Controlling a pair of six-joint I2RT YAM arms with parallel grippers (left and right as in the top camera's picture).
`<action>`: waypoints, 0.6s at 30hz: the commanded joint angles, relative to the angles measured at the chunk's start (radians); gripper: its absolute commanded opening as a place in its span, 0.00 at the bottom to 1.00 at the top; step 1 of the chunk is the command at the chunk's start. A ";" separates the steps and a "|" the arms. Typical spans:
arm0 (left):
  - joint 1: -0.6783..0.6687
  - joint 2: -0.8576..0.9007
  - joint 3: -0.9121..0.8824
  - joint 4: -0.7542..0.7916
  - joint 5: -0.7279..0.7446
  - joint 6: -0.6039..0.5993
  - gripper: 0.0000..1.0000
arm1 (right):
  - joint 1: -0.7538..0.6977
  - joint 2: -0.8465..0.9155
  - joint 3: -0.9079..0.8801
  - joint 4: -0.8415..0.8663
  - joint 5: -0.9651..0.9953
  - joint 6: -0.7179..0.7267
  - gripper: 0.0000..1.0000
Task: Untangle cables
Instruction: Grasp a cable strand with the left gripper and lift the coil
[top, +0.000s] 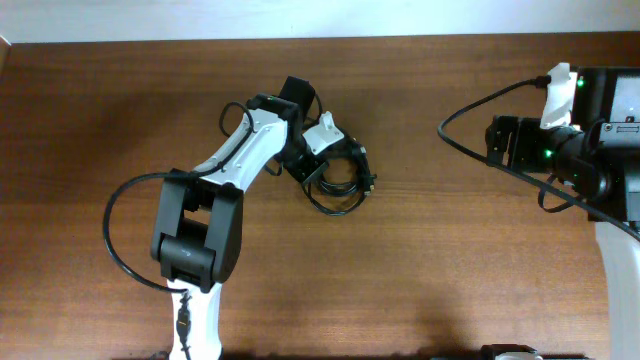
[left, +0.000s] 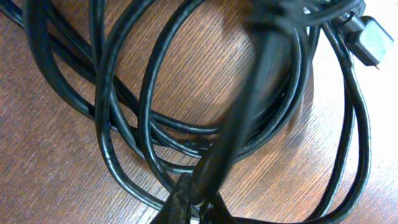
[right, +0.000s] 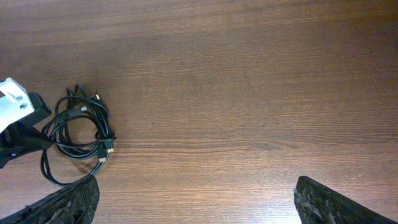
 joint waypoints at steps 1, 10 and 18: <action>0.003 0.008 0.032 -0.034 0.005 -0.003 0.00 | 0.005 -0.003 0.010 0.000 0.012 -0.007 0.99; 0.003 0.008 0.381 -0.267 0.012 -0.089 0.00 | 0.005 -0.002 0.010 0.000 0.012 -0.007 1.00; 0.003 0.008 0.902 -0.544 0.011 -0.270 0.00 | 0.005 0.002 -0.006 0.000 0.007 -0.007 0.98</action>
